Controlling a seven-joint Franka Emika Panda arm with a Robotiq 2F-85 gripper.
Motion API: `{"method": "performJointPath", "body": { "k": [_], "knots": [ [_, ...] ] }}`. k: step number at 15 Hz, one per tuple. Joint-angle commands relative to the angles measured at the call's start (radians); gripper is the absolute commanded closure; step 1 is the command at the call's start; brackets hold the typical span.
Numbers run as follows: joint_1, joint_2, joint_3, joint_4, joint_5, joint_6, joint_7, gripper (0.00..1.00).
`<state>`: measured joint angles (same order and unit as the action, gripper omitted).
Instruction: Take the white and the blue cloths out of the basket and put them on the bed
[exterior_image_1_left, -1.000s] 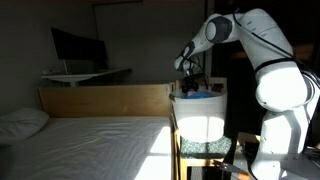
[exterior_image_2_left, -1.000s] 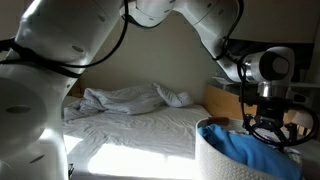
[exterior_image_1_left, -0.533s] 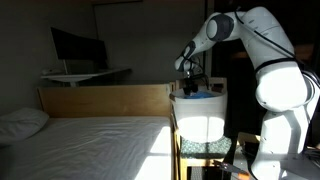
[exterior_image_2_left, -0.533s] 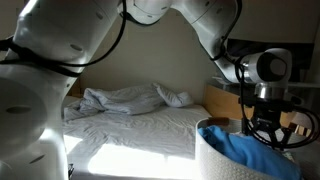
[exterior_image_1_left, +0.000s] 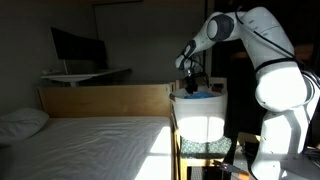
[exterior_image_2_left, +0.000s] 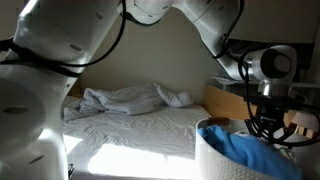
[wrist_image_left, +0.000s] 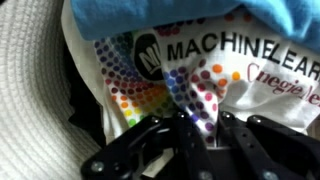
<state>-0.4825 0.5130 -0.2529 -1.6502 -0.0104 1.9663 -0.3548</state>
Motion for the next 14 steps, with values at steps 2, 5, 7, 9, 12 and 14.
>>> {"method": "performJointPath", "body": {
  "k": [2,5,7,9,12,14],
  "knots": [
    [-0.034,-0.007,0.017,0.084,0.033,-0.111,-0.075,0.89],
    [-0.049,-0.016,0.034,0.185,0.086,-0.195,-0.105,0.88],
    [-0.053,-0.011,0.044,0.276,0.116,-0.254,-0.123,0.88],
    [-0.055,-0.007,0.055,0.368,0.149,-0.314,-0.130,0.87],
    [-0.061,0.002,0.076,0.517,0.206,-0.416,-0.122,0.87],
    [-0.067,0.005,0.094,0.611,0.256,-0.476,-0.110,0.88]
  ]
}}
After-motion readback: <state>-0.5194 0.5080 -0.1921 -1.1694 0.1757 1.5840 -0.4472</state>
